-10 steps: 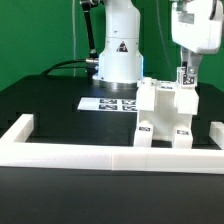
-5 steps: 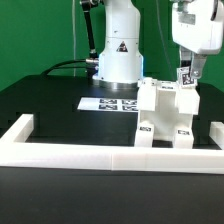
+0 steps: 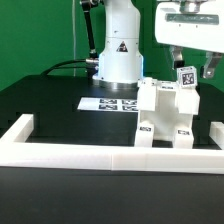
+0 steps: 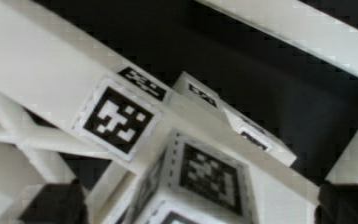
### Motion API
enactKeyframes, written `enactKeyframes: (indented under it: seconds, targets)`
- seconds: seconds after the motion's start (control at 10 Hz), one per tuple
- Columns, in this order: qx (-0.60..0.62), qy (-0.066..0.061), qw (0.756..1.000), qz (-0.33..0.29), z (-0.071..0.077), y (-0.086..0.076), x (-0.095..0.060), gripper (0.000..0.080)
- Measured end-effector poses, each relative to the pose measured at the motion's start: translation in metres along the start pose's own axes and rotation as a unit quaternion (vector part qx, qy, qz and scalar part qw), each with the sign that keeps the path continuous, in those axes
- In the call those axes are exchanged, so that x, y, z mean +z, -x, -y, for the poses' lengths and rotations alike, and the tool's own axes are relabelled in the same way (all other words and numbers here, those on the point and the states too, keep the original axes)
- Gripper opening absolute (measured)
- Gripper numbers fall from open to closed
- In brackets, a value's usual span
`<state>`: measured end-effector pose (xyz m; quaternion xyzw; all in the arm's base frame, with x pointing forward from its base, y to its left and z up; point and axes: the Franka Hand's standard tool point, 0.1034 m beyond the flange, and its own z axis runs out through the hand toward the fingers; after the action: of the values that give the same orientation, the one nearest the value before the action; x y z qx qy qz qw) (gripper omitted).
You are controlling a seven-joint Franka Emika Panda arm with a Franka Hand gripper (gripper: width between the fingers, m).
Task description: Assemble chair
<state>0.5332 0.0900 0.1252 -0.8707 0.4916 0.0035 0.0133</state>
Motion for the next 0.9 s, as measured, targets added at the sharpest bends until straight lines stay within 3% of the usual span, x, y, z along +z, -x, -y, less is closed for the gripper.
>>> enactKeyframes:
  seconds: [0.5,0.9]
  targets:
    - [-0.200,-0.002,0.980,-0.001,0.0009,0.0017,-0.0002,0.0649]
    - [-0.346,-0.001,0.938,-0.001,-0.0003,-0.0001,0.0006,0.0649]
